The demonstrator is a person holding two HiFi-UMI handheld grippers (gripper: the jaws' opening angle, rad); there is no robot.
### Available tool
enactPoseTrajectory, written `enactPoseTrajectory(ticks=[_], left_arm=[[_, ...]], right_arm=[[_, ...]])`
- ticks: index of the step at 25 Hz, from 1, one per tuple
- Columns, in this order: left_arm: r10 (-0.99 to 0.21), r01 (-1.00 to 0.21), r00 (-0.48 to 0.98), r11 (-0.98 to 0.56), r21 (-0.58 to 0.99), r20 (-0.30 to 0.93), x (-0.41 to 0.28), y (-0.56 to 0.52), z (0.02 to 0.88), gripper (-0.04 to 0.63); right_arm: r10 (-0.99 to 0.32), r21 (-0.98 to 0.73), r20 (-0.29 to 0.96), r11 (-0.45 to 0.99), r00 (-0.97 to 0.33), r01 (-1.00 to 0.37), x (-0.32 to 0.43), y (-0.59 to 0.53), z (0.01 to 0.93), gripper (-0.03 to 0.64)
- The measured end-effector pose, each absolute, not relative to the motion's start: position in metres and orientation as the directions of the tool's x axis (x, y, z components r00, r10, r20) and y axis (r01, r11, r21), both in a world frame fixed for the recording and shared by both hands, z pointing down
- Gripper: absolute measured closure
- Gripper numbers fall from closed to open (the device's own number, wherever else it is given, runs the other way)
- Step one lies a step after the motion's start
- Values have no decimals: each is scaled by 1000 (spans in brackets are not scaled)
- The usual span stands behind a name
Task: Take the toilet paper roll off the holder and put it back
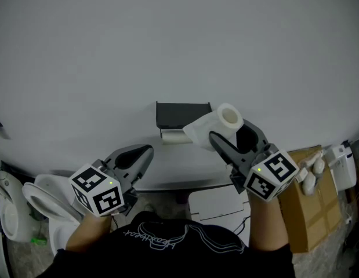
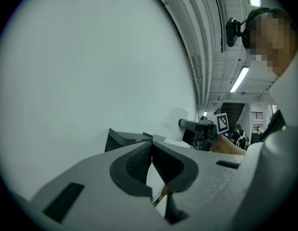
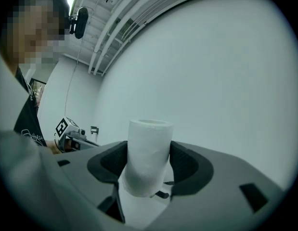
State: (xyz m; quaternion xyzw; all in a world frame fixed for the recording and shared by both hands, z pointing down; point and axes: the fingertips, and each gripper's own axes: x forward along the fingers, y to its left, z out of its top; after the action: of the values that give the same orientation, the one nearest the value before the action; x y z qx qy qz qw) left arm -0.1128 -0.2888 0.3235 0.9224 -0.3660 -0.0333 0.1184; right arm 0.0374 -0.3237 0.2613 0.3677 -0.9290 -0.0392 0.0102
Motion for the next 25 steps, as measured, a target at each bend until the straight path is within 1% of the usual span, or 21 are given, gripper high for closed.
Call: enactPoseTrajectory(ticks=[5,12,23,25], left_arm=[[-663,-652,748,-724,226,33,-112,-315,320,589],[-665,-663,744,-724,192,60,-108,-315,322,589],[-672,-672,736,-712,203,79,-115,-334,325,589],[-674,-674,734,-708,209,84,-118,-335,328,589]], right_arm=[[-685,102,-1,725,-729,-681,26,-361,254,339],[-683,130,10,725,-731,-676,18,-380,253,339],[-699,135,102,715,-708,-686,7,-421,284,339],[-700,133,104,714,-707,-687,5,-423,286,339]])
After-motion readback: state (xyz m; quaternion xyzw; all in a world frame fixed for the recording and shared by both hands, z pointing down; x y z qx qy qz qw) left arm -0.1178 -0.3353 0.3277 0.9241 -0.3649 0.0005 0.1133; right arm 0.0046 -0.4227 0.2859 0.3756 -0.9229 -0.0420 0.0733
